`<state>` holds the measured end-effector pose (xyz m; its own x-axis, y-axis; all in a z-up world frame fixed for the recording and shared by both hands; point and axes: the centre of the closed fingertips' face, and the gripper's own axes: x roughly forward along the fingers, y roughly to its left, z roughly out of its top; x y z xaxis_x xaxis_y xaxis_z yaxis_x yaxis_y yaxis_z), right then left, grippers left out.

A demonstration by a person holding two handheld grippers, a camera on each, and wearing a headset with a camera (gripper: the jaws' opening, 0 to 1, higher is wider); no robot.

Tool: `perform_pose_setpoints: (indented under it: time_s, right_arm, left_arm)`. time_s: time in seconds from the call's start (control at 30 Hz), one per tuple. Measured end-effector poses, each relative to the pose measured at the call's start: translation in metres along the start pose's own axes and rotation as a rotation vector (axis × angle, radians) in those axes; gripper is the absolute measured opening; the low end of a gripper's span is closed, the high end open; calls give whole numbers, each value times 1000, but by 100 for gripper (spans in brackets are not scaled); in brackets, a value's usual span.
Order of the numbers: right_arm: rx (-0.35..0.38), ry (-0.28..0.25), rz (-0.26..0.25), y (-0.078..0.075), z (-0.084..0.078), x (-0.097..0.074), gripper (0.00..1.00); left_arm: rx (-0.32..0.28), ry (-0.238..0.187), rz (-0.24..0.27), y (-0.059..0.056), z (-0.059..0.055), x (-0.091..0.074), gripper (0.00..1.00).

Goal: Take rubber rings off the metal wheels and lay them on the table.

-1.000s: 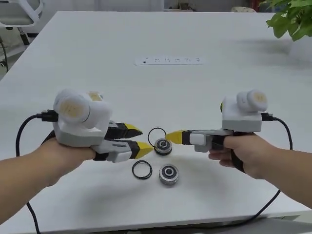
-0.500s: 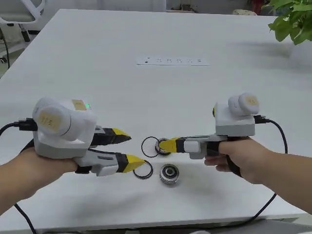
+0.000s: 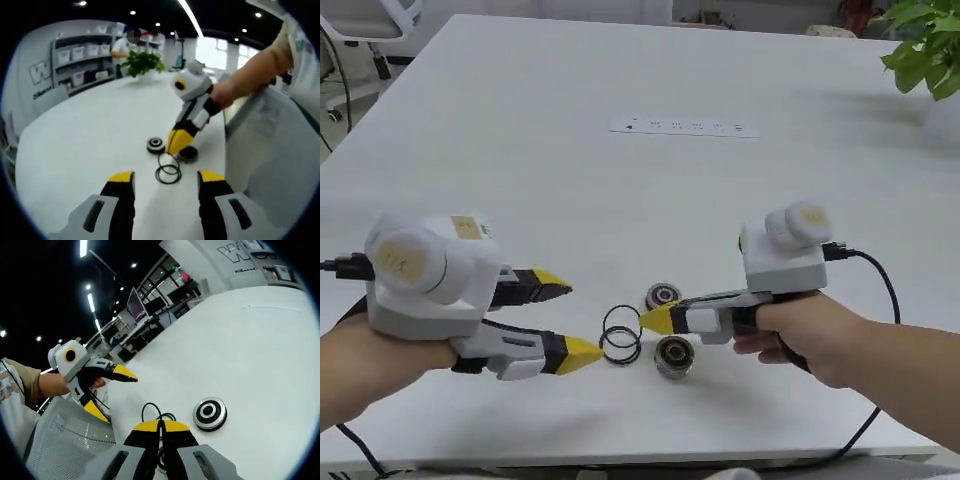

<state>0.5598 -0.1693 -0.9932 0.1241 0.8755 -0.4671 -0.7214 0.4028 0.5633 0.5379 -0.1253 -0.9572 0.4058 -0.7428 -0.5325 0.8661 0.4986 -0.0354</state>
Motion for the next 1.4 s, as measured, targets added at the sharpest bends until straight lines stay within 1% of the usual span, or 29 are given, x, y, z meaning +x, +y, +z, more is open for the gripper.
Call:
perform_pose_setpoints:
  time_s: [0.17,0.33,0.47,0.9,0.97,1.17,1.27,1.4]
  right_arm:
    - [-4,21,-10,-1,-3,5,0]
    - [-19,47,-41,-5,-8,8,0]
    - [-25,62,-56,-8,-10,9,0]
    - [-64,83,-67,-8,-12,12,0]
    - [-73,86,-74,-9,-13,12,1]
    - [-81,87,-72,-8,-13,11,5]
    - [-80,76,-70,-7,-11,9,7]
    - [-97,45,-65,-3,-3,5,9]
  left_arm:
    - [1,8,2,-1,-4,-2,52]
    - [0,13,5,0,-6,-3,52]
    - [-2,15,9,1,-7,-4,52]
    - [-5,26,13,1,-9,-3,52]
    - [-3,29,13,1,-10,-3,52]
    - [-6,32,11,2,-10,-3,51]
    - [-8,32,11,3,-10,-3,51]
    - [-11,31,9,4,-7,-1,51]
